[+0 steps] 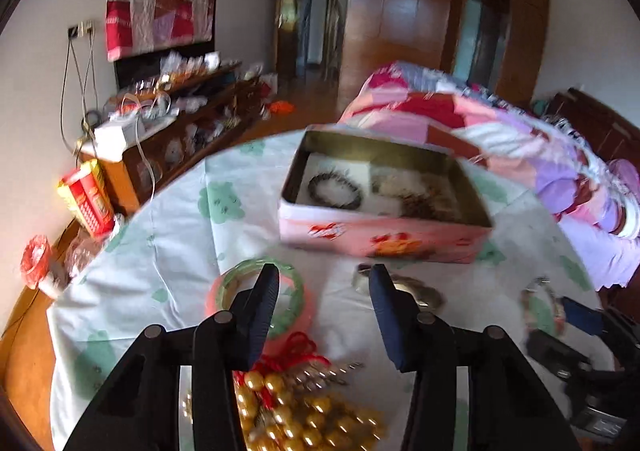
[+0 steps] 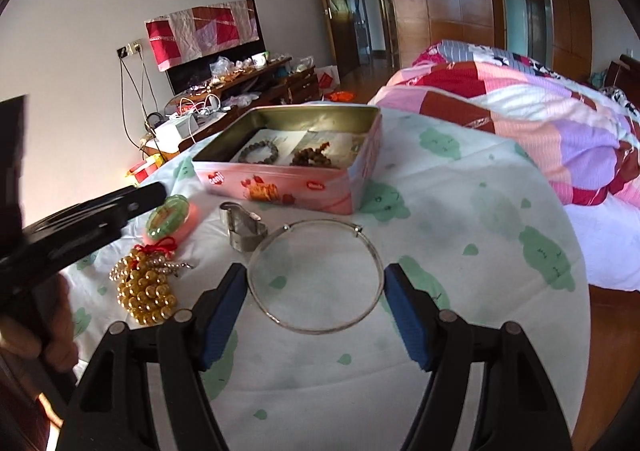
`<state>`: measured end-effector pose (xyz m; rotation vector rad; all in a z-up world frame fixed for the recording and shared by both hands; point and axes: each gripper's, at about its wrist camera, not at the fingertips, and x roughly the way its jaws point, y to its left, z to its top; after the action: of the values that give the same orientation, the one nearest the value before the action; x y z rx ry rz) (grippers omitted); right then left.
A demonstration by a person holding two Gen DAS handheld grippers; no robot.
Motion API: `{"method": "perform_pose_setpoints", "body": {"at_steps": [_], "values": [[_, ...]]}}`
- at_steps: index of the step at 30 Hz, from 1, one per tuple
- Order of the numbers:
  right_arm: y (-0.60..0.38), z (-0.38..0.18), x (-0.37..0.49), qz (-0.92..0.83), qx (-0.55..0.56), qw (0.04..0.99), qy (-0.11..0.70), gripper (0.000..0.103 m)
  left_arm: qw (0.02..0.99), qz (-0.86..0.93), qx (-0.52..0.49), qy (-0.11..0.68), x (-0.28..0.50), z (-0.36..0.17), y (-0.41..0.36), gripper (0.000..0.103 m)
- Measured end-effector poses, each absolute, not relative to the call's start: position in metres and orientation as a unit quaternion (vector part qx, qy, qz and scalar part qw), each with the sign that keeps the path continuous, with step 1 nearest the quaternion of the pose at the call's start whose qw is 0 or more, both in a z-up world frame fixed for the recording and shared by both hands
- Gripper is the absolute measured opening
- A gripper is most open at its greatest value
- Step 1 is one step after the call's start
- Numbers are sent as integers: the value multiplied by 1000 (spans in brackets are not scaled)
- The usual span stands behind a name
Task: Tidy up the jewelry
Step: 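Grasp the green jade bangle with the left tool while the right tool grasps the silver bangle, then lower both bangles into the pink tin and open both tools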
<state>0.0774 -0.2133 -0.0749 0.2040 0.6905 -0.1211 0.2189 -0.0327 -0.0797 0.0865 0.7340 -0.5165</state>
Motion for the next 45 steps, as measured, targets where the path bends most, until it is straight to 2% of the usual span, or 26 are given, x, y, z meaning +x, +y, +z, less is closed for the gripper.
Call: {"method": "perform_pose_setpoints", "body": {"at_steps": [1,4,8,13,15,30,37,45], "values": [[-214,-75,78,-58,103,934,338,73,896,-252,38,364,224,-83,-33,48],[-217,-76,79,-56,105,933,340,73,885,-257,44,385,233,-92,-37,31],[-219,-80,83,-50,113,928,351,73,872,-242,44,423,243,-106,-36,18],[-222,-82,84,-47,123,924,358,73,868,-242,14,434,249,-109,-28,12],[-223,-82,83,-48,126,924,357,73,872,-240,14,427,246,-107,-27,6],[-222,-54,75,-57,118,946,296,73,891,-322,-104,304,194,-38,1,5],[-230,-25,99,-57,103,961,250,73,898,-344,-76,262,202,-10,-23,5],[-246,-21,169,-81,98,965,231,73,897,-341,-64,273,255,-15,-62,5]]}}
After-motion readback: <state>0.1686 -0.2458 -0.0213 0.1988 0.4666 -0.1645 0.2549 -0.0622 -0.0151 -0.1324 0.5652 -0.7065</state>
